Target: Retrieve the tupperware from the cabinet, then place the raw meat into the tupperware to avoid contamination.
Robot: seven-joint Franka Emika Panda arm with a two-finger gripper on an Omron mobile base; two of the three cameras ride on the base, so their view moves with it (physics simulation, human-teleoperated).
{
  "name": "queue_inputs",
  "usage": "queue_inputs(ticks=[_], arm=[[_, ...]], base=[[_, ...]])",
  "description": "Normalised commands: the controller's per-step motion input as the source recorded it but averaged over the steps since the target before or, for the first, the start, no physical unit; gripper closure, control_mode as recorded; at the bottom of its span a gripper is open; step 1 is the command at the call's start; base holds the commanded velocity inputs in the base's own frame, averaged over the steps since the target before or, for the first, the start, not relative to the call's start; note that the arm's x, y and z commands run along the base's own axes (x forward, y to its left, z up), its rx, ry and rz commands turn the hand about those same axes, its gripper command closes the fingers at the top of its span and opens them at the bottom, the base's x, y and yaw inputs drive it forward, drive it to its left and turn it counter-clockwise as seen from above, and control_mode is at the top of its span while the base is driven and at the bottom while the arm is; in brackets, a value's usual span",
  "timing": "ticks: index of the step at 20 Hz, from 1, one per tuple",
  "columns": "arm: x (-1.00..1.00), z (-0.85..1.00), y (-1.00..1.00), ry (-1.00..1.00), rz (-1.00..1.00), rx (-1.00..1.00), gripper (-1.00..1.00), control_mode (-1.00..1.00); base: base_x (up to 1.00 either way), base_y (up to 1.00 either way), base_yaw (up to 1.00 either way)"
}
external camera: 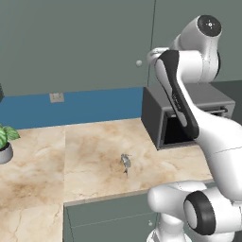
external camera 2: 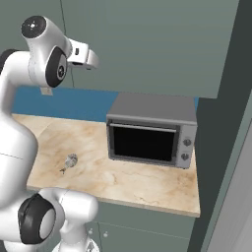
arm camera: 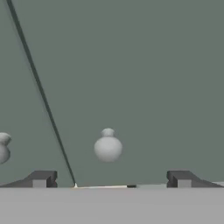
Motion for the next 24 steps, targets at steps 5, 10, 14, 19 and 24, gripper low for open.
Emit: queue_inputs(ticks=[5, 10, 14, 19, 24], arm=[[0.21, 0.05, 0.02, 0.01, 0.0, -0.01, -1.0, -1.0], [0.24, 0.0, 0.03, 0.0, 0.0, -0.01, -1.0, -1.0], [0.12, -0.14, 0.01, 0.0, 0.0, 0.0, -1.0, -1.0], [0.0, -0.23, 0.0, 0.0, 0.0, 0.0, -1.0, -1.0], [0.14, -0.04, 0.0, -0.01, 0.0, 0.0, -1.0, -1.0]], base=[[0.0, 0.0, 0.0], [0.0, 0.0, 0.0], [0.0, 0.0, 0.0], [0.0, 0.0, 0.0], [0.0, 0.0, 0.0]])
